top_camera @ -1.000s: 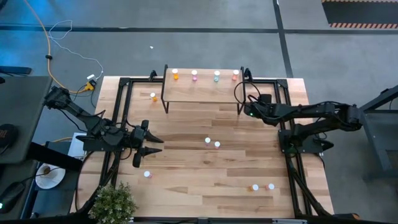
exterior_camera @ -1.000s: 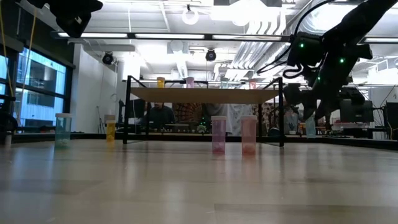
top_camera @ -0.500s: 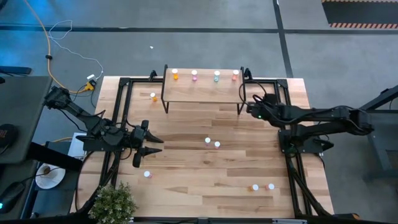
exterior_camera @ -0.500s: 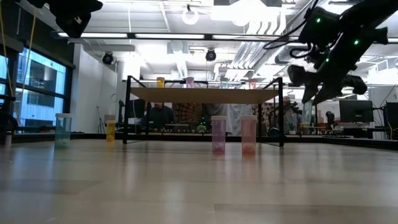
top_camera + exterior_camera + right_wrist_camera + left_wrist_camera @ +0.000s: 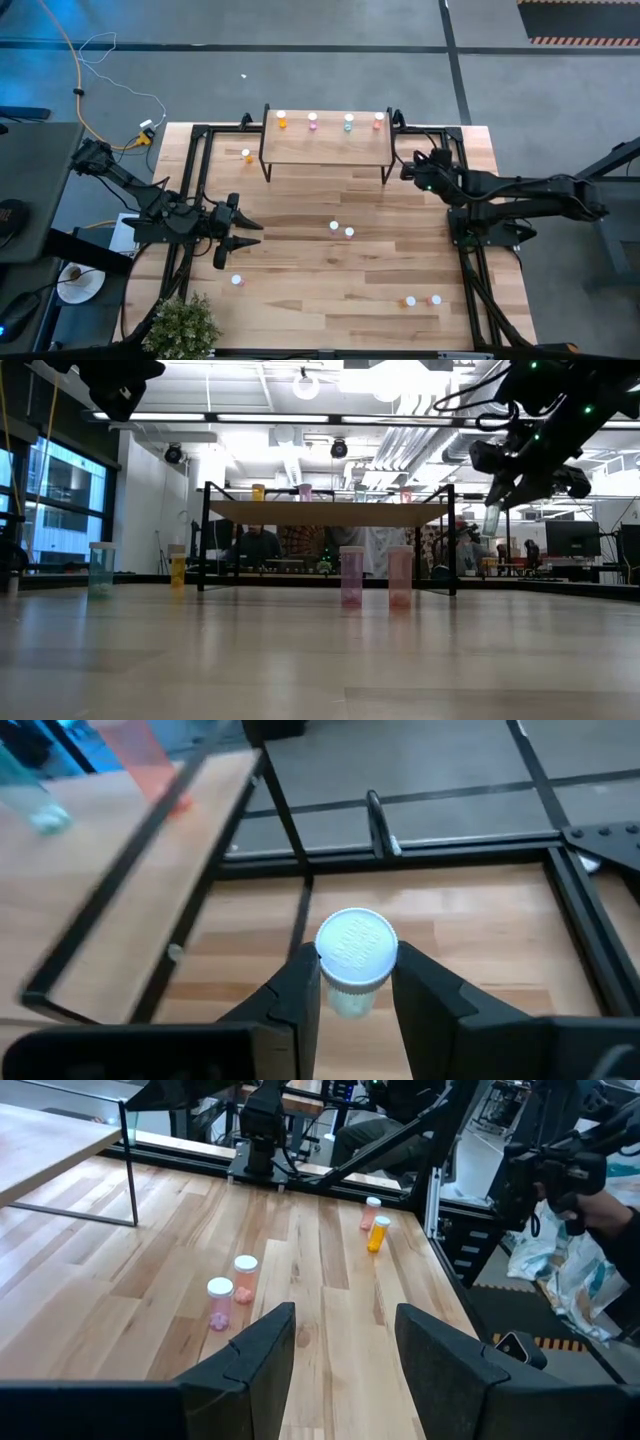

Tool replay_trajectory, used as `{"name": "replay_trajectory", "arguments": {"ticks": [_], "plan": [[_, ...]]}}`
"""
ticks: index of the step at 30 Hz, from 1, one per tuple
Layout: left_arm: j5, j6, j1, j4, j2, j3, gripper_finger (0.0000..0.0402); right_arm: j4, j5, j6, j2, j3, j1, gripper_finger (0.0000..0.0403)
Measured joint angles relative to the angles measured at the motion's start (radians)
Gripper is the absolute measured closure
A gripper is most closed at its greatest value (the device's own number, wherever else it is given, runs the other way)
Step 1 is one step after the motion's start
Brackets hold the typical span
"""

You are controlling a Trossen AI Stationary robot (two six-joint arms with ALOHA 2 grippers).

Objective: Pick and place medicine bottles onto shelf by color
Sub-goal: Put the top green pill bottle on the shelf aligned with the other green pill bottle

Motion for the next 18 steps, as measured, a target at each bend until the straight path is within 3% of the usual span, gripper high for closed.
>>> {"name": "replay_trajectory", "arguments": {"ticks": [5, 18], "plan": [[0.000, 0.000, 0.000, 0.000, 0.000, 0.000, 0.0236, 0.027, -0.003, -0.069, -0.021, 0.028, 0.000, 0.0311], [-0.001, -0.014, 0.000, 0.000, 0.000, 0.000, 0.0236, -0.033, 0.020, -0.291, -0.017, 0.279, 0.000, 0.0311]]}}
